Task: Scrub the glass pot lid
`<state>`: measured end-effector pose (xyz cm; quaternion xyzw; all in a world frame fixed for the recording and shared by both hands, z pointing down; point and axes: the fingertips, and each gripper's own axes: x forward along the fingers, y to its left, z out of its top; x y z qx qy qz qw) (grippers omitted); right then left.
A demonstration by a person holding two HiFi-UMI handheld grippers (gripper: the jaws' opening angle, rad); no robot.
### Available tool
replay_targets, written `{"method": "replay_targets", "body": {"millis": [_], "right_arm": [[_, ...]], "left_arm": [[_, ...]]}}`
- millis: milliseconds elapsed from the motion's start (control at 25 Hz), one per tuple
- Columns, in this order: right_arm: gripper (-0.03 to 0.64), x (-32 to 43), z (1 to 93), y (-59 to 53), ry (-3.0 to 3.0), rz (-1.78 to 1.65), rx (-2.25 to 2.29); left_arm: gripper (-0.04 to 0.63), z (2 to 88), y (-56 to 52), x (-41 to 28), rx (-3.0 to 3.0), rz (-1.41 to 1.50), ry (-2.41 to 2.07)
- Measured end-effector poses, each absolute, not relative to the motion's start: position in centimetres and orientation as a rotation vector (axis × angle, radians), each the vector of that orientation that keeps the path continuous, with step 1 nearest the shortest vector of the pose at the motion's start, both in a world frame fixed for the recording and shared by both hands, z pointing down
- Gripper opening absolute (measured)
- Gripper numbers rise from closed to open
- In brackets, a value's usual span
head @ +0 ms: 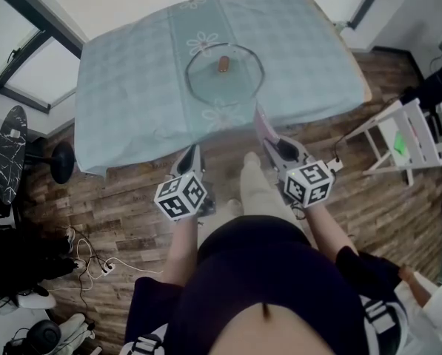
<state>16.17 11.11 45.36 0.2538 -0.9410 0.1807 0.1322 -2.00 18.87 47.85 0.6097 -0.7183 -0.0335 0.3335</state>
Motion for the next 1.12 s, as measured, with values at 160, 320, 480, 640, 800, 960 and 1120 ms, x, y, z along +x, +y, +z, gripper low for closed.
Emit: {"method": "replay_targets", "body": {"millis": [160, 320, 480, 640, 800, 960, 1120], "right_arm": [[0.077, 16.3, 45.3, 12.2, -2.733, 0.530, 0.740], [0.077, 16.3, 45.2, 12.8, -2.734, 0.536, 0.748], [0.077, 16.3, 45.1, 13.2, -2.736, 0.547, 0.735], [0.077, 16.3, 44.8, 13.3, -2.741, 0.538, 0.734], [0.077, 16.3, 44.6, 13.1, -2.741, 0.535, 0.740], [0.077, 16.2, 44.6, 13.0, -2.741, 0.538, 0.751], [0.077, 16.4, 44.7, 13.0, -2.738, 0.539, 0.761]], "left_arm": [[0.012, 48.1, 20.2, -2.0, 1.587, -0.086, -1.877], [0.012, 48.1, 20.9, -2.0, 1.581, -0.095, -1.872], [0.012, 48.1, 20.9, -1.9, 1.581, -0.104, -1.868], [0.013, 47.9, 20.8, -1.7, 1.594, -0.103, -1.862], [0.012, 47.9, 20.8, -1.7, 1.599, -0.103, -1.848], [0.012, 48.0, 20.6, -1.8, 1.603, -0.101, -1.841], [0.013, 48.0, 20.5, -1.7, 1.611, -0.098, -1.835]]}}
